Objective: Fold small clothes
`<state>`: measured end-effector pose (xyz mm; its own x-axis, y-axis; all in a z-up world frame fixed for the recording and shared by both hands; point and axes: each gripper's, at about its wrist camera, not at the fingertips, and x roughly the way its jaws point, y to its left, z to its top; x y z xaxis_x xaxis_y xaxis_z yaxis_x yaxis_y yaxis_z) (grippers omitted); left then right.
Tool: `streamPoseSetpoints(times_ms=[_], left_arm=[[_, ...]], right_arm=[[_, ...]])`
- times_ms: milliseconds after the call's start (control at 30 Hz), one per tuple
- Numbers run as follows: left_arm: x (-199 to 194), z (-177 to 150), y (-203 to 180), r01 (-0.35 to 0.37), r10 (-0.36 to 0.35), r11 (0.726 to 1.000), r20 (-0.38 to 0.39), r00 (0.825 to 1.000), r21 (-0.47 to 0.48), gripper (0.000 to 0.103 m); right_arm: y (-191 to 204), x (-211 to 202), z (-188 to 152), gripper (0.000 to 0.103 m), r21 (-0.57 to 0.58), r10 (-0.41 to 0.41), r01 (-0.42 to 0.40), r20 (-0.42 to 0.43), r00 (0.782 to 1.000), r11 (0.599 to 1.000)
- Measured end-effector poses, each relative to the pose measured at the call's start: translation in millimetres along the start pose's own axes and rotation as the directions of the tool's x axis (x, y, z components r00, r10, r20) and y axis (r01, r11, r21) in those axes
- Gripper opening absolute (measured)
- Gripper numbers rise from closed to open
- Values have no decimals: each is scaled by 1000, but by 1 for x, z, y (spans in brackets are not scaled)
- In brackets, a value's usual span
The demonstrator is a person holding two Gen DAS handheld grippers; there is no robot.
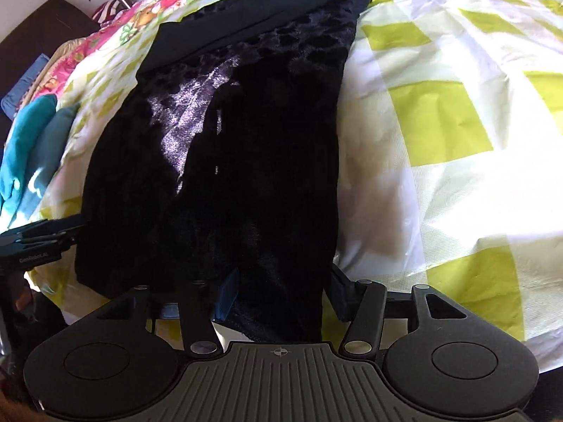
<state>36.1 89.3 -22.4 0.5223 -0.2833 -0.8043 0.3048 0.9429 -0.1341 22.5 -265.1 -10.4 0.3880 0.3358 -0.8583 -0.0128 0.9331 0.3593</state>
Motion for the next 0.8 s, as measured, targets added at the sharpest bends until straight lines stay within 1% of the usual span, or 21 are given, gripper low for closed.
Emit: streamPoseSetpoints(times_ms=[33,67,100,133,167,200,333,400,433,500,533,600,667,733,767,800], left_arm=[[0,0,0,12,-12,1000,-9,1000,-5,66],[1,-1,0,23,-23,1000,-22,999,-5,65],[0,-2,-1,33,-33,999,-30,999,-3,60],[0,-3,-1,45,-46,999,-42,998,-4,53],[0,-4,1,62,-63,998,-67,996,-18,32],[0,-4,4,87,-90,995,-86,992,-44,22],[-12,-6,6,137,-145,985,-71,987,-100,21],[-22,-6,6,181,-191,973,-53,980,-144,21],[-28,-6,6,205,-214,964,-38,976,-167,21],[-41,-4,6,263,-270,939,1,963,-220,21],[-48,-3,6,301,-303,921,31,952,-246,21],[-59,7,9,371,-358,884,99,928,-283,21],[-63,22,13,424,-394,854,159,905,-302,21],[-62,45,17,471,-421,830,218,880,-300,21],[-59,63,20,486,-424,824,252,870,-291,21],[-57,79,22,495,-423,823,281,861,-278,21]], right_arm=[[-2,2,0,51,19,9,-9,-5,1000,1000],[-4,-2,-4,40,43,18,-17,-8,1000,999],[-9,-4,-4,34,67,21,-20,-14,1000,998],[-13,-6,-3,21,91,33,-31,-21,999,995],[-20,-11,-4,12,131,69,-66,-23,997,989],[-23,-17,-7,11,153,93,-89,-19,995,984],[-19,-41,-17,9,144,145,-146,19,989,979],[-17,-47,-16,9,156,184,-187,36,982,970],[-17,-52,-16,9,179,216,-221,49,975,959],[-18,-62,-17,9,225,288,-301,91,953,927],[-19,-68,-16,9,245,322,-343,120,939,907],[-21,-79,-9,9,277,394,-439,203,896,855],[-19,-87,10,9,273,443,-518,292,847,810],[-18,-94,34,9,237,466,-566,368,804,790],[-15,-95,54,9,213,470,-582,407,783,785],[-15,-96,69,9,195,468,-588,436,769,785]])
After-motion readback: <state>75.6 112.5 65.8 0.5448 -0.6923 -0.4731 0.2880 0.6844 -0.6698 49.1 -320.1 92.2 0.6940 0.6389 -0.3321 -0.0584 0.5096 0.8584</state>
